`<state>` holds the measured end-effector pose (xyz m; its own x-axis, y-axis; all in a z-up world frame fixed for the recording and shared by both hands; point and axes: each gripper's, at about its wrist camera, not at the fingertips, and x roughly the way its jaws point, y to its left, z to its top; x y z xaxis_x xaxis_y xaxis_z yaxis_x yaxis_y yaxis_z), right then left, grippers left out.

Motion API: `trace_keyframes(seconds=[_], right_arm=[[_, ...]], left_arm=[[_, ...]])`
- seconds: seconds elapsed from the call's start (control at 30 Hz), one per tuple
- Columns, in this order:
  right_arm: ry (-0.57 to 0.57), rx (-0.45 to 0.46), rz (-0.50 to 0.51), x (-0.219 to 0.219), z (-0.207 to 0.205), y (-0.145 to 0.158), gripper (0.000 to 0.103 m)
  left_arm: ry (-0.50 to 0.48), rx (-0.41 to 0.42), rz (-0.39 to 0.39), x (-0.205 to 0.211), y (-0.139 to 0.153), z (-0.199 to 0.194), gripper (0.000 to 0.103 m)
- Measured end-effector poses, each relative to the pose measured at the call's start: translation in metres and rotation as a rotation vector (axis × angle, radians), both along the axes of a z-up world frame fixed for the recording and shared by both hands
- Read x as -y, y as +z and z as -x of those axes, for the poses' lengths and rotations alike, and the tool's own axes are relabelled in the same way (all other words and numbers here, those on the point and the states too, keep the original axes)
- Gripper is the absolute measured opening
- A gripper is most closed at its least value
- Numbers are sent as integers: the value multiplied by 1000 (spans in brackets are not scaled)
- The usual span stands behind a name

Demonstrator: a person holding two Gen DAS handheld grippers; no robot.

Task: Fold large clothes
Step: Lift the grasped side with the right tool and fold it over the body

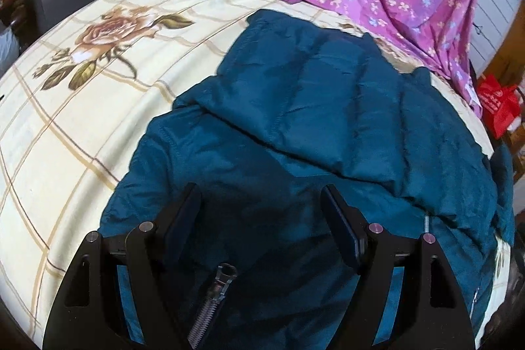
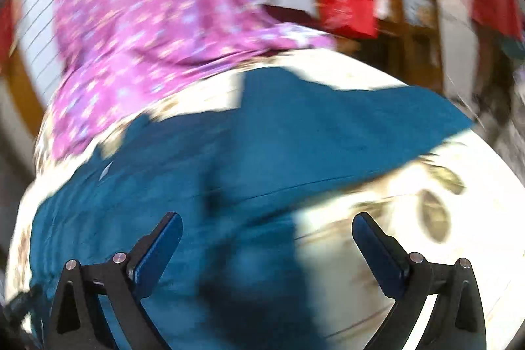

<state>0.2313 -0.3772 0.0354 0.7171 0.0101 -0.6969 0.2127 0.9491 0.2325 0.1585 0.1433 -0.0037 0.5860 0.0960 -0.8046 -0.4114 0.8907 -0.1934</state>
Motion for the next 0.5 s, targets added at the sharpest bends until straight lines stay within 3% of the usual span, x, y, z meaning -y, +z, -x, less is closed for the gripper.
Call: trace_keyframes(seconds=[0.17,0.27,0.5], right_arm=[[-119,-67,-100,129,-8,-21,103],[-204,-60,-255,201,-7,-37,102],[-199,40,-512,267,-33,-46,103]], left_arm=[[-34,22,-34,10,8,0,76],[-41,29,-50,11,11,0,76],[-34,12,-70,11,7,-1,76]])
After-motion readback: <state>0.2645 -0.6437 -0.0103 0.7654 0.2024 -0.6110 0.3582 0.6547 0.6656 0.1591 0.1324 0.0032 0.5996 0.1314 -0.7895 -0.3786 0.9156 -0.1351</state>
